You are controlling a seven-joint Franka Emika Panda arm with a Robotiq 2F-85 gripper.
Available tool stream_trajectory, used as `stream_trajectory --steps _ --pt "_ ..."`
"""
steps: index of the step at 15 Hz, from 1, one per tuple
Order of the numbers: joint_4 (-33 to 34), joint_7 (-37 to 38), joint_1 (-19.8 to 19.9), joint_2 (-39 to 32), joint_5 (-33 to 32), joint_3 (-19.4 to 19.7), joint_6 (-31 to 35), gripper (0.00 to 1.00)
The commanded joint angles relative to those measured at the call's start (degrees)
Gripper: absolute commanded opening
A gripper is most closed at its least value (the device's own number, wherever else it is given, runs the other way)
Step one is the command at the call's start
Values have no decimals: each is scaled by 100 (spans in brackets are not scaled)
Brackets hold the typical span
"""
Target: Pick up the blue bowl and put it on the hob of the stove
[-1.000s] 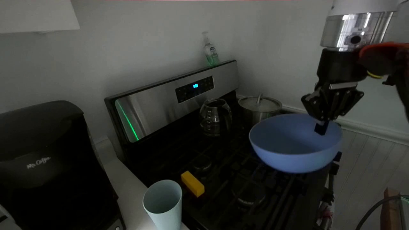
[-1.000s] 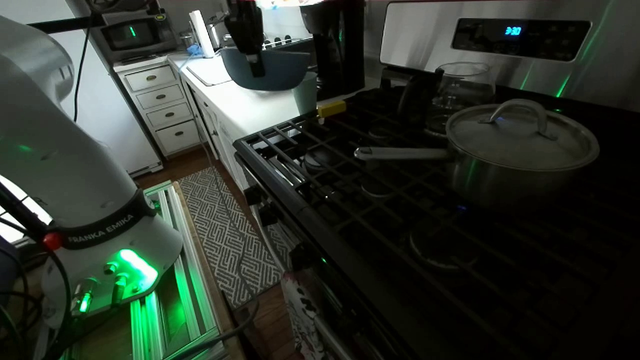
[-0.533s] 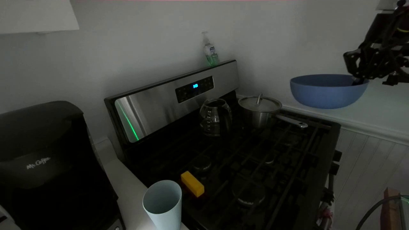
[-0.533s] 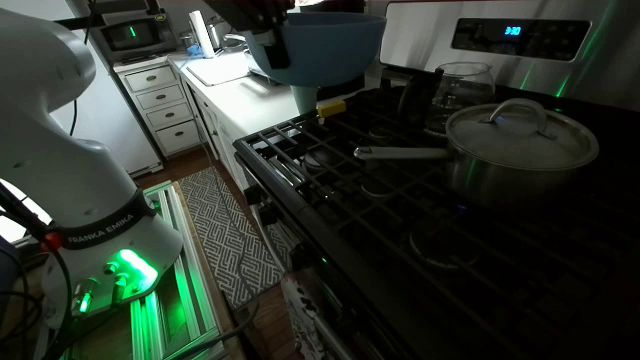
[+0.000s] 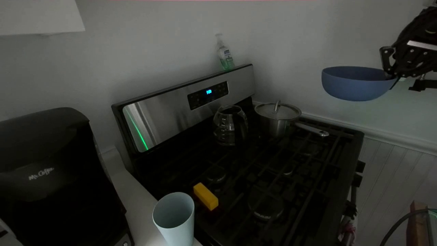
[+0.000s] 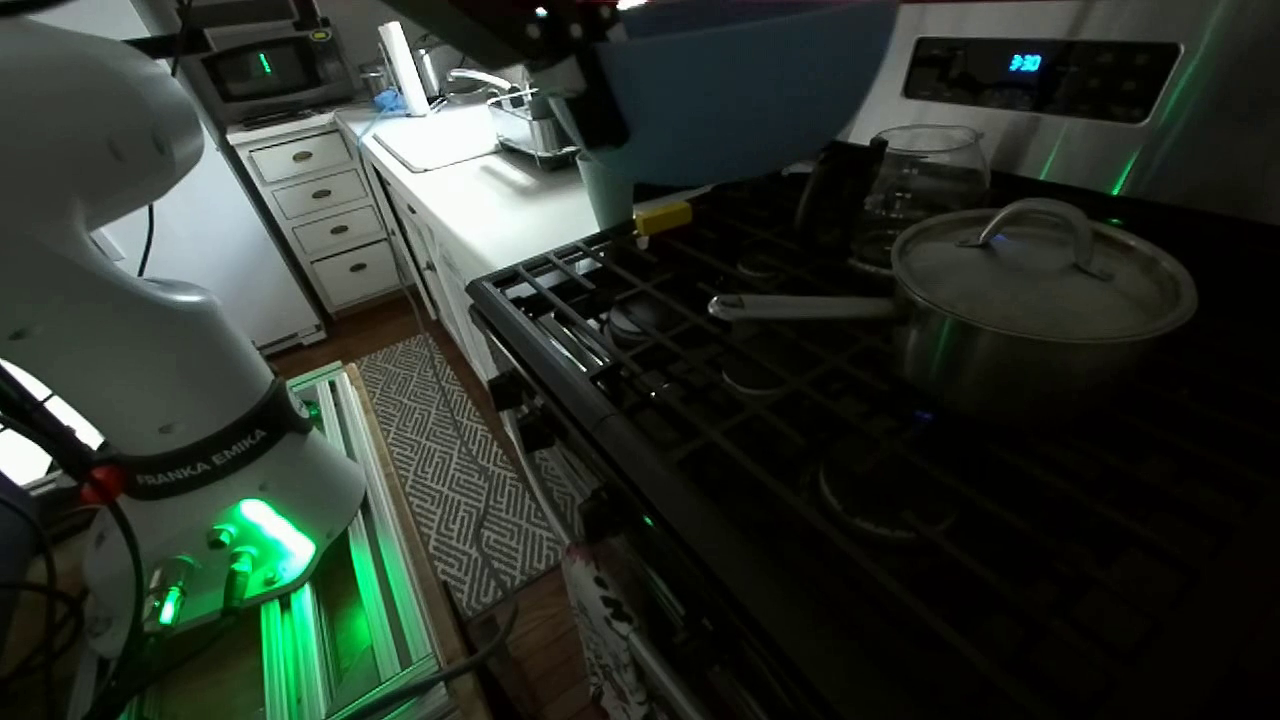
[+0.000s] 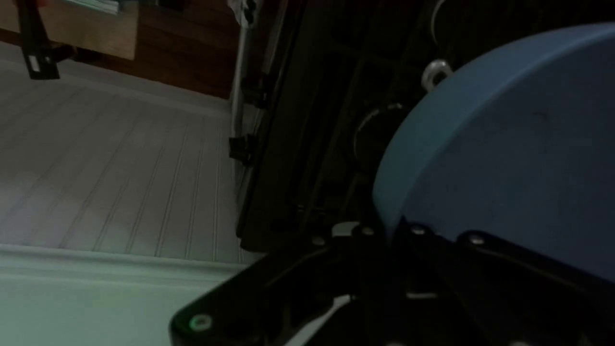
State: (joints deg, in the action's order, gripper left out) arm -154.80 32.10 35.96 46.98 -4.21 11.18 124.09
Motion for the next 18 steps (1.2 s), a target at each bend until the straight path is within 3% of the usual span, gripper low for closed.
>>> stream_trajectory --steps 1,3,4,7,10,12,14,18 --pt "-201 515 470 -639 -20 -86 1474 1" --pt "-480 698 846 -948 -50 -97 2396 1" --pt "-298 758 1041 -1326 -27 -107 2684 1" --pt "-401 944 1906 -1902 -142 -284 3625 1" --pt "-403 1695 3079 -2297 -523 -1127 3871 1" --pt "-398 2438 3731 -2306 -954 -1796 3392 1" --pt "-338 2673 3628 -2359 -930 -1939 2791 1" --pt "-83 2545 2813 -2608 -376 -1581 2086 1"
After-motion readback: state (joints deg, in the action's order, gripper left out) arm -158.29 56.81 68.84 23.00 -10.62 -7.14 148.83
